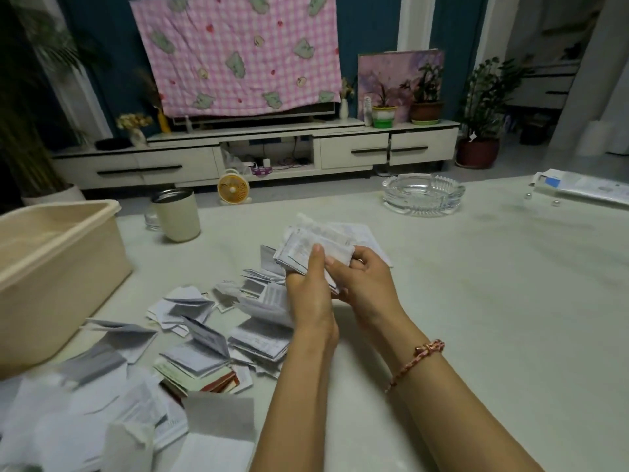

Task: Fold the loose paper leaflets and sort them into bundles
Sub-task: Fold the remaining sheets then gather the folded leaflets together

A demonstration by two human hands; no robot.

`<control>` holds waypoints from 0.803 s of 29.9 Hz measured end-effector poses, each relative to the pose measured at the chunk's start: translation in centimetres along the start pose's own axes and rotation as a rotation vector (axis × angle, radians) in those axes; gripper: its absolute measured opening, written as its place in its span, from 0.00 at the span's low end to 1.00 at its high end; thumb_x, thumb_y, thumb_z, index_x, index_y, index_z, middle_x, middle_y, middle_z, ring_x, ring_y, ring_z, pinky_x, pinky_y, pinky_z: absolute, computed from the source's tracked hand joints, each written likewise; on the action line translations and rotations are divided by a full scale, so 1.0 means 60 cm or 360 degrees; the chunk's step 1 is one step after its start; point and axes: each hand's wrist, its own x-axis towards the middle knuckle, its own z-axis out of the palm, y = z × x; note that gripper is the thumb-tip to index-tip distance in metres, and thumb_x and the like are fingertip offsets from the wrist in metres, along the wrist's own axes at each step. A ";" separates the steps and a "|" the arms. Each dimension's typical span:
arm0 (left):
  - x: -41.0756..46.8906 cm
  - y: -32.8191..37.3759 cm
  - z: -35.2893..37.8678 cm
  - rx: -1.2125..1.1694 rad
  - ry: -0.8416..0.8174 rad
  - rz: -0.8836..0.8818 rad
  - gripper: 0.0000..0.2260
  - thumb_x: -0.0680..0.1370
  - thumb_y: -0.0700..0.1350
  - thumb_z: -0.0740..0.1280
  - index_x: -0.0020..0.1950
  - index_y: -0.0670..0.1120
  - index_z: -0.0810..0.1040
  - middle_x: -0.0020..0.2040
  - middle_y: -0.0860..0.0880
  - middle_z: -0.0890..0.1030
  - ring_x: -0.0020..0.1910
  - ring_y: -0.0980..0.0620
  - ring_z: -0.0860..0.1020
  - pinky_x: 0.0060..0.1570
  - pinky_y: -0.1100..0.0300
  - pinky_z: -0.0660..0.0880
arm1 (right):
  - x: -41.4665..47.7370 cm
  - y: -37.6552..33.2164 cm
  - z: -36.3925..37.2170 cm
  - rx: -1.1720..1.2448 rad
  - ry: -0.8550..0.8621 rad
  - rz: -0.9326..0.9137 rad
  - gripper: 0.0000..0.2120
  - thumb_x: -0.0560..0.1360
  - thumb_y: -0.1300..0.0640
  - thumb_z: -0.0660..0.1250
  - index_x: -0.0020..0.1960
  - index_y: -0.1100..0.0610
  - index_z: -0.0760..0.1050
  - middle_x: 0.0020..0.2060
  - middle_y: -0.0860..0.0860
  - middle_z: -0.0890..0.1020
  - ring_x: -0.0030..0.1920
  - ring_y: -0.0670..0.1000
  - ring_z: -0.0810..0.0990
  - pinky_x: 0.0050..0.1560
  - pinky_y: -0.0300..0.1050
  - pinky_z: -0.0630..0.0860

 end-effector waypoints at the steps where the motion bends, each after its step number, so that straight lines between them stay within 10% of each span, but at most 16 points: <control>1: 0.004 0.008 -0.003 0.0026 0.0034 0.0062 0.11 0.78 0.40 0.64 0.60 0.40 0.75 0.53 0.44 0.81 0.49 0.48 0.80 0.42 0.59 0.78 | 0.007 0.006 0.012 0.0079 -0.0006 0.0016 0.11 0.74 0.68 0.65 0.56 0.64 0.72 0.38 0.53 0.80 0.30 0.41 0.79 0.28 0.34 0.74; 4: 0.006 0.034 -0.004 0.0102 0.0020 0.0225 0.12 0.77 0.42 0.66 0.59 0.39 0.76 0.51 0.43 0.81 0.45 0.49 0.81 0.39 0.61 0.79 | 0.019 0.013 0.022 0.0282 0.0084 0.0083 0.02 0.77 0.64 0.63 0.48 0.61 0.74 0.37 0.53 0.79 0.33 0.46 0.78 0.27 0.34 0.73; 8: 0.001 0.066 0.001 0.0234 0.0100 0.0451 0.09 0.76 0.43 0.67 0.56 0.44 0.75 0.51 0.47 0.81 0.51 0.48 0.80 0.52 0.54 0.78 | 0.025 0.036 0.013 -0.0464 0.0169 -0.0067 0.08 0.76 0.61 0.63 0.39 0.57 0.75 0.36 0.49 0.78 0.37 0.43 0.74 0.33 0.27 0.68; 15: 0.019 0.074 -0.022 -0.0045 0.0403 0.0303 0.14 0.77 0.38 0.65 0.63 0.41 0.73 0.50 0.50 0.79 0.48 0.51 0.79 0.45 0.59 0.80 | 0.025 0.064 0.022 -0.1148 -0.0003 0.0095 0.13 0.78 0.45 0.57 0.43 0.48 0.77 0.50 0.49 0.82 0.57 0.54 0.74 0.64 0.53 0.67; 24: 0.029 0.074 -0.032 0.0078 0.0164 0.0222 0.14 0.74 0.38 0.69 0.59 0.43 0.75 0.52 0.47 0.82 0.49 0.50 0.81 0.51 0.53 0.79 | 0.017 0.023 -0.022 -0.0359 0.0548 -0.0301 0.03 0.71 0.63 0.70 0.44 0.58 0.78 0.35 0.53 0.81 0.35 0.49 0.78 0.38 0.42 0.77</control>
